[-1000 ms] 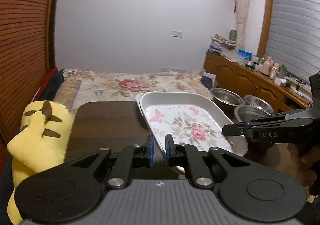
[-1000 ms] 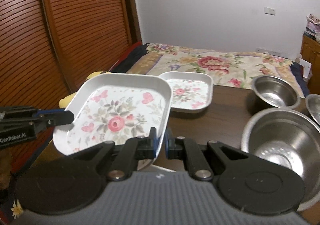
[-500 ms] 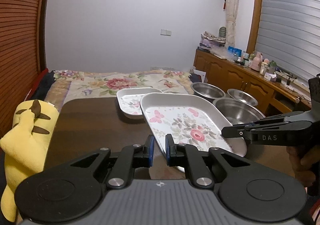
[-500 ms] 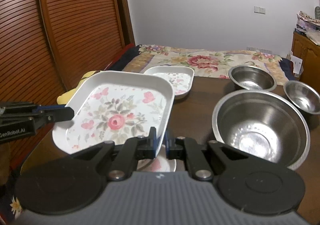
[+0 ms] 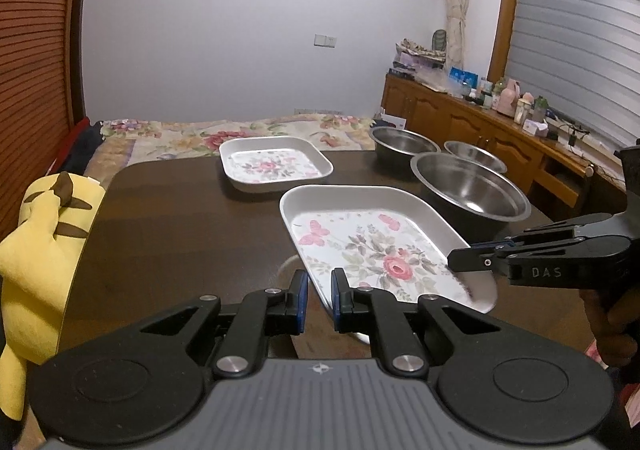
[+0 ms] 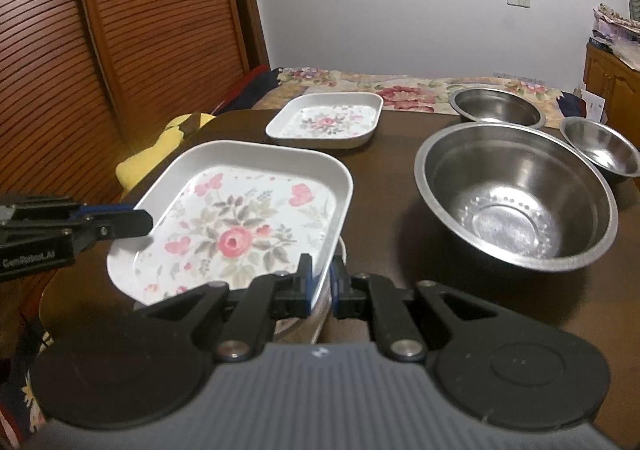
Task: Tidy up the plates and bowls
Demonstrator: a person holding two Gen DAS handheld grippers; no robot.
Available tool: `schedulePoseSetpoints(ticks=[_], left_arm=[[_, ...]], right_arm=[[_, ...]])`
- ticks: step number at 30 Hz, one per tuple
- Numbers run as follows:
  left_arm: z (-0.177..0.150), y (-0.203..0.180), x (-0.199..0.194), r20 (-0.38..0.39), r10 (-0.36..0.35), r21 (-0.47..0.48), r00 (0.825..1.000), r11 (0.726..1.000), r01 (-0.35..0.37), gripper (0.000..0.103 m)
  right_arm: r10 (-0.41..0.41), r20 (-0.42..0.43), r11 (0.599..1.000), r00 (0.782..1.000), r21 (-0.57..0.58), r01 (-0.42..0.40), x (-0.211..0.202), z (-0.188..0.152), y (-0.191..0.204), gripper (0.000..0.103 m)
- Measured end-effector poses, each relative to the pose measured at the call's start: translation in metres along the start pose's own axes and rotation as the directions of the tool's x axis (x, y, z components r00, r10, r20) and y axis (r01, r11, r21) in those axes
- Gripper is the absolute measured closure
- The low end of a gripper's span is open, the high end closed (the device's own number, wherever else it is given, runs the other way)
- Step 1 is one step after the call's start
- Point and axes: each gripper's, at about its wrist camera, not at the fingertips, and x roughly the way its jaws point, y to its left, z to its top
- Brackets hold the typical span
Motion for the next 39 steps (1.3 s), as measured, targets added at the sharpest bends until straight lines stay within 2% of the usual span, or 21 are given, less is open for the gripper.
schedulePoseSetpoints(ticks=[7,14,31,39], left_arm=[[-0.011,-0.006,-0.004,-0.005,0.005,0.004,1.0,1.0,-0.005,0.09],[-0.021,-0.007,-0.001,-0.021,0.015,0.002,1.0,1.0,-0.015,0.09],[-0.023,-0.011,0.012,-0.051,0.059,0.019,0.997,0.998,-0.058,0.09],[-0.025,-0.013,0.019,-0.04,0.086,0.03,0.996,0.996,-0.085,0.09]], right_arm=[[-0.034,0.03,0.999,0.999,-0.026,0.034,-0.011,-0.015,0.006,0.093],[-0.018,0.048,1.0,0.999,0.022,0.017,-0.012,-0.025,0.001,0.093],[-0.008,0.073,0.999,0.997,0.047,0.005,-0.007,-0.036,0.002,0.092],[-0.016,0.087,0.999,0.996,0.045,0.012,-0.003,-0.04,0.004,0.091]])
